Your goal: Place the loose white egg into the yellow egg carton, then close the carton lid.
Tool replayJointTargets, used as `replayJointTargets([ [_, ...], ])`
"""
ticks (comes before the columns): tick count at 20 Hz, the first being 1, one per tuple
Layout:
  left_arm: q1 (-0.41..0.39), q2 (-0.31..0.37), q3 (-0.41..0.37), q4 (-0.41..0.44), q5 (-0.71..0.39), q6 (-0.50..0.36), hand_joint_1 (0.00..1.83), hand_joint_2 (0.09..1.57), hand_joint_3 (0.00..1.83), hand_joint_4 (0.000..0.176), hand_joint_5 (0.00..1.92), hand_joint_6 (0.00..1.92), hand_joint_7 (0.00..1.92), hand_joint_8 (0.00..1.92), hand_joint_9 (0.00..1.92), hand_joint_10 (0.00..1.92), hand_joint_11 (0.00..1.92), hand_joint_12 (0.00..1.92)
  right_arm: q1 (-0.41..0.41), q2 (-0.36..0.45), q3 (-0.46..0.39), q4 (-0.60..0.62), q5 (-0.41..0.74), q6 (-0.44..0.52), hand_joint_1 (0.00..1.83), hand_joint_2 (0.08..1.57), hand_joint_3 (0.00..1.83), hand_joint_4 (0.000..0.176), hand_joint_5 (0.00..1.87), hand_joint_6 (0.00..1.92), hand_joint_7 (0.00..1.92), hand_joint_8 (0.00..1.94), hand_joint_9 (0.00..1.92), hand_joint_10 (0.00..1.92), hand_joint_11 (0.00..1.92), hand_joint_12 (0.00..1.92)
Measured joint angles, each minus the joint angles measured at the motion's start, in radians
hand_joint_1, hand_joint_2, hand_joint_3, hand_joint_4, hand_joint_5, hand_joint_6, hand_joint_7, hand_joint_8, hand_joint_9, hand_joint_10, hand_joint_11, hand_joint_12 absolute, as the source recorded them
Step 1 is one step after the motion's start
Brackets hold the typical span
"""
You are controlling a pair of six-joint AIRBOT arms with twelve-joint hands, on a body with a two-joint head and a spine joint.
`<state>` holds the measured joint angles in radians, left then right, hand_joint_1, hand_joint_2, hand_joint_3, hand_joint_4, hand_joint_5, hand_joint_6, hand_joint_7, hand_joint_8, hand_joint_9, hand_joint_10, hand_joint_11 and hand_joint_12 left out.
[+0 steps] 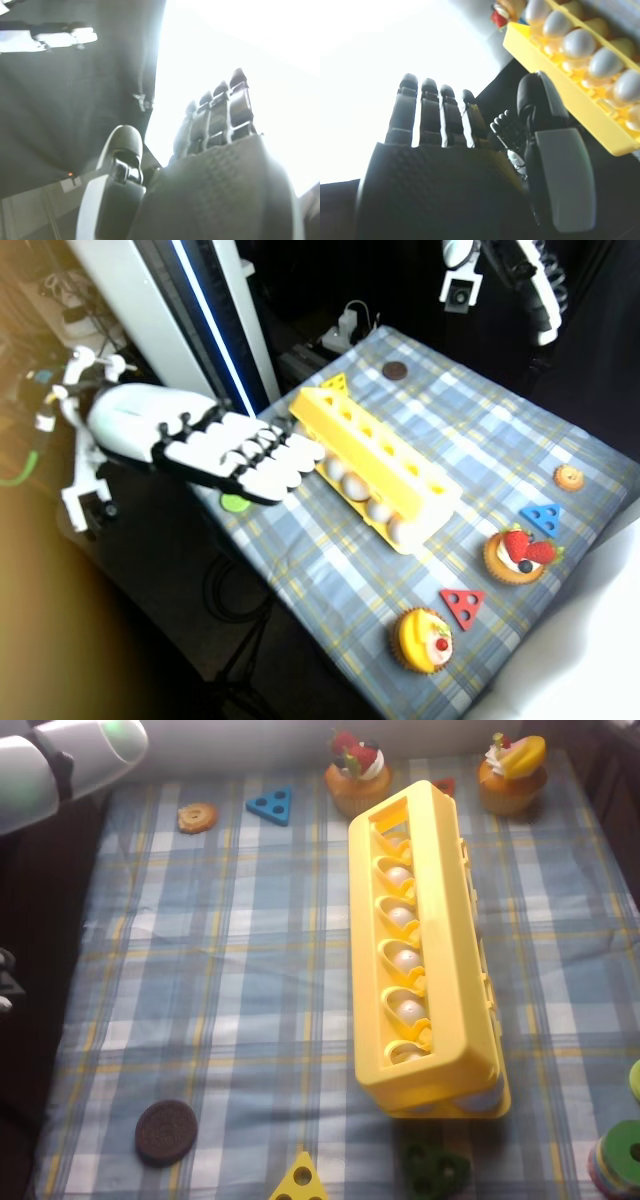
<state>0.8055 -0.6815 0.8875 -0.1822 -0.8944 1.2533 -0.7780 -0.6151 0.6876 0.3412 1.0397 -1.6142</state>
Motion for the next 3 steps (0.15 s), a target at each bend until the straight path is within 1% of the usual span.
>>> replayJointTargets([
  [1, -0.006, 0.000, -0.004, -0.018, -0.002, 0.059, 0.14, 1.39, 0.00, 0.046, 0.00, 0.00, 0.00, 0.00, 0.00, 0.00, 0.00, 0.00, 0.000, 0.000, 0.000, 0.003, 0.011, 0.000, 0.54, 1.25, 0.00, 0.090, 0.00, 0.00, 0.00, 0.00, 0.00, 0.00, 0.00, 0.00],
  [2, -0.016, 0.000, -0.005, -0.024, 0.011, 0.105, 0.10, 1.39, 0.00, 0.068, 0.00, 0.00, 0.00, 0.00, 0.00, 0.00, 0.00, 0.00, 0.000, 0.001, 0.000, 0.003, 0.013, -0.001, 0.56, 1.24, 0.00, 0.081, 0.00, 0.00, 0.00, 0.00, 0.00, 0.00, 0.00, 0.00],
  [3, -0.038, -0.002, -0.010, -0.044, 0.033, 0.161, 0.02, 1.39, 0.00, 0.078, 0.00, 0.00, 0.00, 0.00, 0.00, 0.00, 0.00, 0.00, 0.000, 0.001, 0.000, 0.005, 0.015, 0.000, 0.55, 1.23, 0.00, 0.070, 0.00, 0.00, 0.00, 0.00, 0.00, 0.00, 0.00, 0.00],
])
